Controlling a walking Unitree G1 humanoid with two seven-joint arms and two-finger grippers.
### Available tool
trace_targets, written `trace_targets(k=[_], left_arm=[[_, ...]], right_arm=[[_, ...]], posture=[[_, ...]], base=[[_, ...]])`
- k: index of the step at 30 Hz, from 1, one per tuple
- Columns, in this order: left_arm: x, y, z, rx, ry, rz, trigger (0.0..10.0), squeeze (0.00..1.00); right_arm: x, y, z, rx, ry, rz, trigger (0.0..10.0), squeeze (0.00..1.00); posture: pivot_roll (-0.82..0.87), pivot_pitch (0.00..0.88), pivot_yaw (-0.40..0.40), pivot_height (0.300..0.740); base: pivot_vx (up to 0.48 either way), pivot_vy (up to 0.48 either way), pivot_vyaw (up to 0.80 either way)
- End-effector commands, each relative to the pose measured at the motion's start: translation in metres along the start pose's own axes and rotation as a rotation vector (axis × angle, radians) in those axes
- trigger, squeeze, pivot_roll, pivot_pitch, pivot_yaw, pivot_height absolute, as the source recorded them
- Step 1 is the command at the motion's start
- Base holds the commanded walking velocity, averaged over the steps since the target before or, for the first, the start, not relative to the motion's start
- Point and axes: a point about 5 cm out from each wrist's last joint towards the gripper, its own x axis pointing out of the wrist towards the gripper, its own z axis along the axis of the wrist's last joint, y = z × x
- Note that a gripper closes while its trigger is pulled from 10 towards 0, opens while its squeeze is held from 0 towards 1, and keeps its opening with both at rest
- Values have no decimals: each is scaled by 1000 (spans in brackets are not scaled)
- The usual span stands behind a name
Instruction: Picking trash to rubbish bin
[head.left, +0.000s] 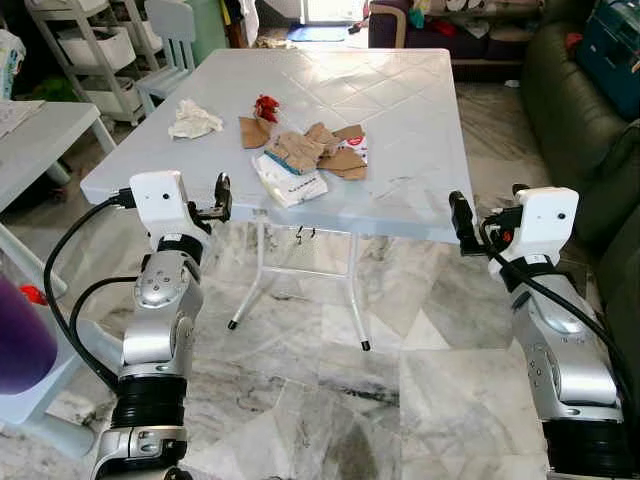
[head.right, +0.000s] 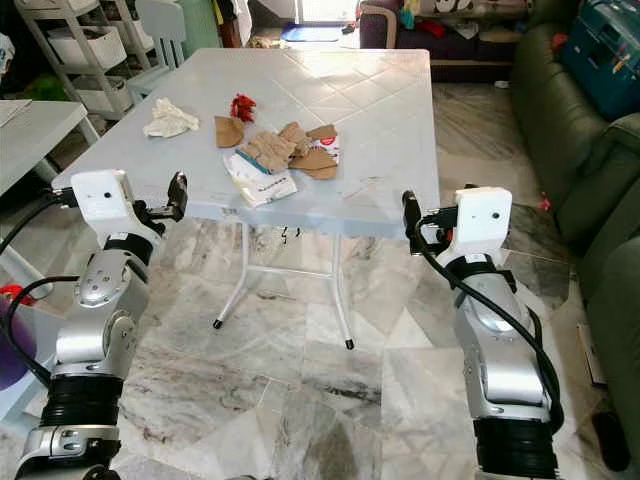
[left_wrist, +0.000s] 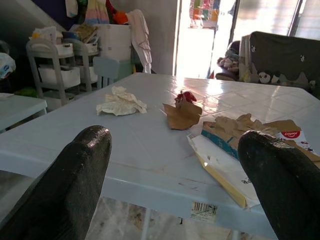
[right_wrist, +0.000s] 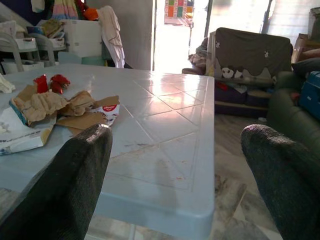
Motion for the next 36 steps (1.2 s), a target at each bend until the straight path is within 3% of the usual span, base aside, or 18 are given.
trace_targets(k=[1, 36], left_arm=[[1, 0, 3, 3, -15, -14, 10000, 0], [0, -2, 1, 1, -10, -23, 10000, 0]], right_arm=[[2, 1, 6, 1, -24, 7, 10000, 0], [1, 4, 4, 8, -19, 24, 10000, 0]], posture=[[-25, 45, 26, 740], [-28, 49, 26, 740]], base=[[334, 0, 0], [416, 0, 0]])
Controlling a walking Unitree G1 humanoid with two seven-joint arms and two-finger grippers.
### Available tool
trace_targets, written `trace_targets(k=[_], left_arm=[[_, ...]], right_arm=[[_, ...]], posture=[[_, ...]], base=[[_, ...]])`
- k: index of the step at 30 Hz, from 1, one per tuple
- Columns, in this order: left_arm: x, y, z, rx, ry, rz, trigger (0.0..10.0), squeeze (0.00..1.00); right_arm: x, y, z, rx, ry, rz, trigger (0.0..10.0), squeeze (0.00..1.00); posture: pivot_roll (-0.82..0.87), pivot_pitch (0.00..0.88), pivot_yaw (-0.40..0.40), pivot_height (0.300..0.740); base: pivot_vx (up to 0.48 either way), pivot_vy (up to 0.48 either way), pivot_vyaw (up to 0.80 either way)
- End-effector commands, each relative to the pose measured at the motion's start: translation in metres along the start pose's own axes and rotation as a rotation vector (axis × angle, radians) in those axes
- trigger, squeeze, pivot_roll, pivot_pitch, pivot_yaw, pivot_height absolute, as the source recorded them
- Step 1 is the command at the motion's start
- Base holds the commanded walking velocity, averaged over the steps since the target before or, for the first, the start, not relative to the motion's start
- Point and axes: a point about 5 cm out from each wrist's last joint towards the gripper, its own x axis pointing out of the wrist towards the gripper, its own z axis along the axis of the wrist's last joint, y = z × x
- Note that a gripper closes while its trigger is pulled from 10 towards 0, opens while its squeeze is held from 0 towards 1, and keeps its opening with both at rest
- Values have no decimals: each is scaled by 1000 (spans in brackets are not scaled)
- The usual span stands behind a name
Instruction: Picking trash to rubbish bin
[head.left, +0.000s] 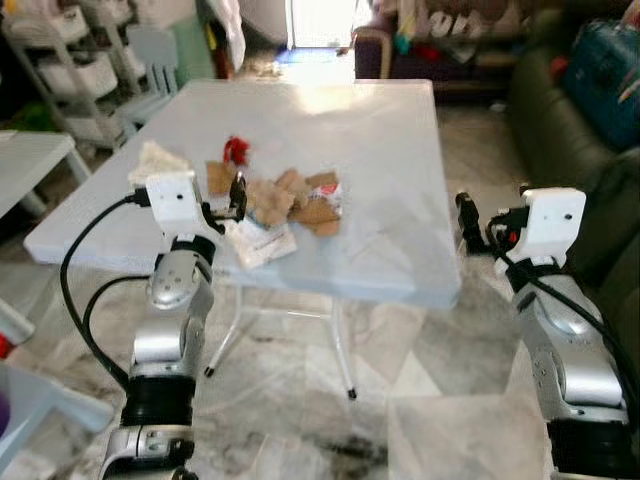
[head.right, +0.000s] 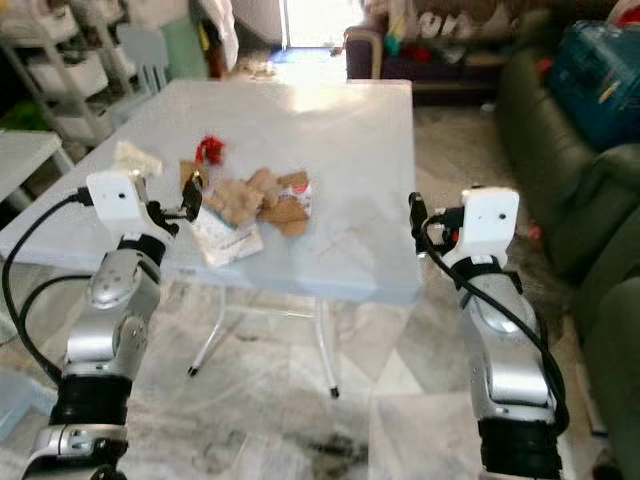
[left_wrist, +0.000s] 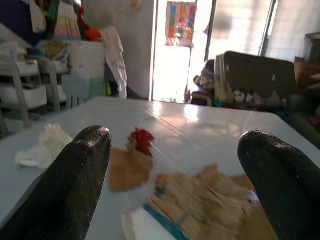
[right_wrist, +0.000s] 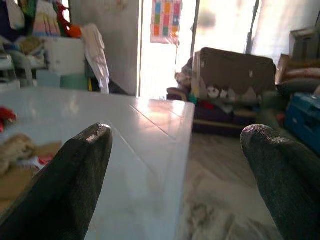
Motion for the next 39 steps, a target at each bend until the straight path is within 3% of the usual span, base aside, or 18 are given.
trace_targets(k=[1, 15, 23, 31, 35, 39], left_arm=[[-1, 9, 0, 16, 3, 24, 10000, 0], [-2, 8, -3, 13, 17, 33, 10000, 0], [-7, 7, -15, 51, 66, 97, 10000, 0], [-23, 1, -50, 6, 259, 123, 10000, 0], [-25, 7, -58, -11, 319, 165, 10000, 0], [-26, 9, -65, -1, 361, 177, 10000, 0]], right_arm=[[1, 7, 2, 13, -7, 28, 10000, 0], [1, 11, 1, 19, 4, 60, 10000, 0], [-2, 28, 0, 66, 33, 218, 10000, 0], [-6, 38, 0, 106, 64, 316, 10000, 0], [-11, 45, 2, 132, 82, 411, 10000, 0], [-12, 46, 3, 135, 82, 429, 10000, 0]], posture=[[-28, 50, 25, 740], [-31, 48, 24, 740], [-34, 49, 24, 740], [-39, 54, 21, 740], [-44, 54, 20, 740], [-46, 50, 19, 740]], base=[[420, 0, 0], [377, 0, 0], [36, 0, 0], [0, 0, 0], [0, 0, 0], [0, 0, 0]])
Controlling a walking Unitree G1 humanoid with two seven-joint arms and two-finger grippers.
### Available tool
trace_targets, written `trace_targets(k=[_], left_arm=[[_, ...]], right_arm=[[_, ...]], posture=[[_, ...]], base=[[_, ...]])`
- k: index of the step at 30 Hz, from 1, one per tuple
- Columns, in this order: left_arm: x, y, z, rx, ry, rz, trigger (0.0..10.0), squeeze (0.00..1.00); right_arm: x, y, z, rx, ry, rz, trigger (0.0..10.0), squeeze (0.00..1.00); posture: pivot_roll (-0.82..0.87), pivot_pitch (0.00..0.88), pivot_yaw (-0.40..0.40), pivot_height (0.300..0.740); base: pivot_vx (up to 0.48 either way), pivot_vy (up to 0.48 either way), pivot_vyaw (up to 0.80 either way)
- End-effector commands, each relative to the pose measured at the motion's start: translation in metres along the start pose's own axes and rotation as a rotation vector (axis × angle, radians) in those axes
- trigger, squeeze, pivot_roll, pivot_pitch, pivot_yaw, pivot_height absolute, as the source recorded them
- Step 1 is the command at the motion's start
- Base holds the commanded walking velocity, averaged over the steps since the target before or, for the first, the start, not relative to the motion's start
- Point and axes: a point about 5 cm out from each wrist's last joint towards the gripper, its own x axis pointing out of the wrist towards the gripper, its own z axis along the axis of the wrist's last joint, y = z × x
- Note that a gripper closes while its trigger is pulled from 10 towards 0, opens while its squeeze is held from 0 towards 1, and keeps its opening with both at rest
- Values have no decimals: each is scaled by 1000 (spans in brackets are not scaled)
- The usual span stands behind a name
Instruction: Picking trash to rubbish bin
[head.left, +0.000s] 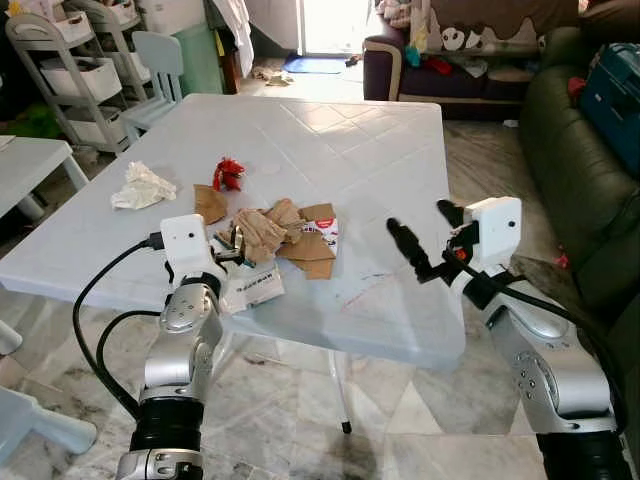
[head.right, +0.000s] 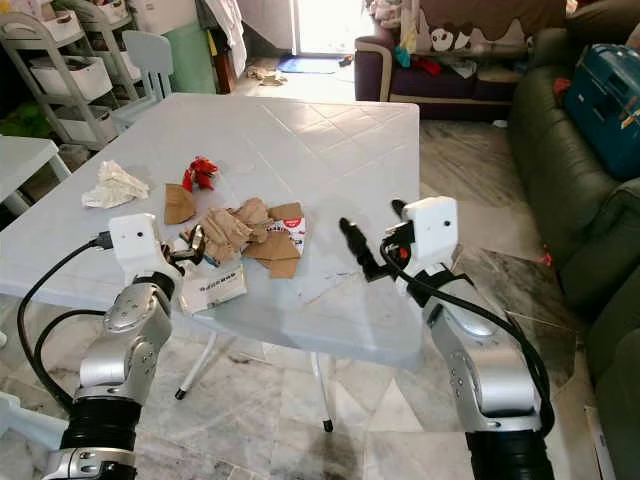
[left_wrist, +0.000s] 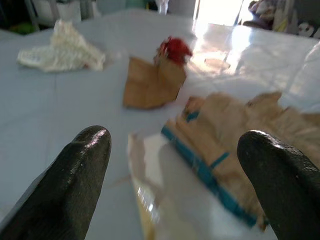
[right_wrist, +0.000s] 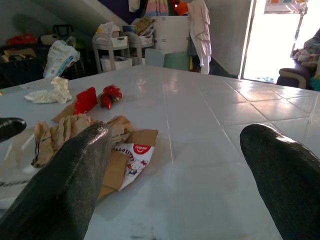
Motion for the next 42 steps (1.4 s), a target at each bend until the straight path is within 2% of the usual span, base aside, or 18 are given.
trace_targets(k=[1, 7, 11, 22, 24, 27, 28, 29, 34, 36, 42], left_arm=[[1, 4, -7, 8, 47, 27, 10000, 0], [3, 5, -16, 19, 114, 13, 10000, 0], [8, 7, -19, -20, 143, 10, 10000, 0], [20, 13, -17, -68, 158, 40, 10000, 0], [23, 12, -15, -120, 147, 35, 10000, 0], [25, 11, -12, -153, 127, 29, 9843, 0], [26, 11, -12, -164, 123, 29, 8196, 0], [27, 10, -10, -176, 116, 20, 0, 0], [27, 10, -6, -164, 82, 18, 0, 0], [28, 11, -3, -183, 47, 22, 0, 0], [28, 12, 0, -194, 28, 20, 0, 0]], right_arm=[[0, 3, 6, -3, -18, 27, 10000, 0], [0, 9, 8, 13, -11, 69, 10000, 0], [-1, 13, 8, 17, -3, 103, 10000, 0], [-5, 19, 8, 30, 15, 139, 10000, 0], [-5, 20, 8, 31, 17, 143, 10000, 0], [-6, 21, 8, 30, 19, 143, 10000, 0], [-6, 21, 8, 30, 20, 143, 10000, 0], [-6, 21, 8, 29, 22, 143, 10000, 0], [-7, 20, 8, 25, 23, 137, 10000, 0], [-7, 20, 8, 25, 23, 133, 10000, 0], [-6, 21, 7, 23, 26, 137, 10000, 0]], posture=[[-46, 50, 18, 740], [-45, 48, 16, 740], [-53, 49, 16, 740], [-61, 55, 15, 740], [-63, 57, 14, 740], [-65, 57, 13, 740], [-66, 58, 13, 740], [-66, 58, 13, 740], [-68, 58, 15, 740], [-66, 59, 14, 740], [-64, 58, 12, 740]], base=[[0, 0, 0], [0, 0, 0], [0, 0, 0], [0, 0, 0], [0, 0, 0], [0, 0, 0], [0, 0, 0], [0, 0, 0], [0, 0, 0], [0, 0, 0], [0, 0, 0]])
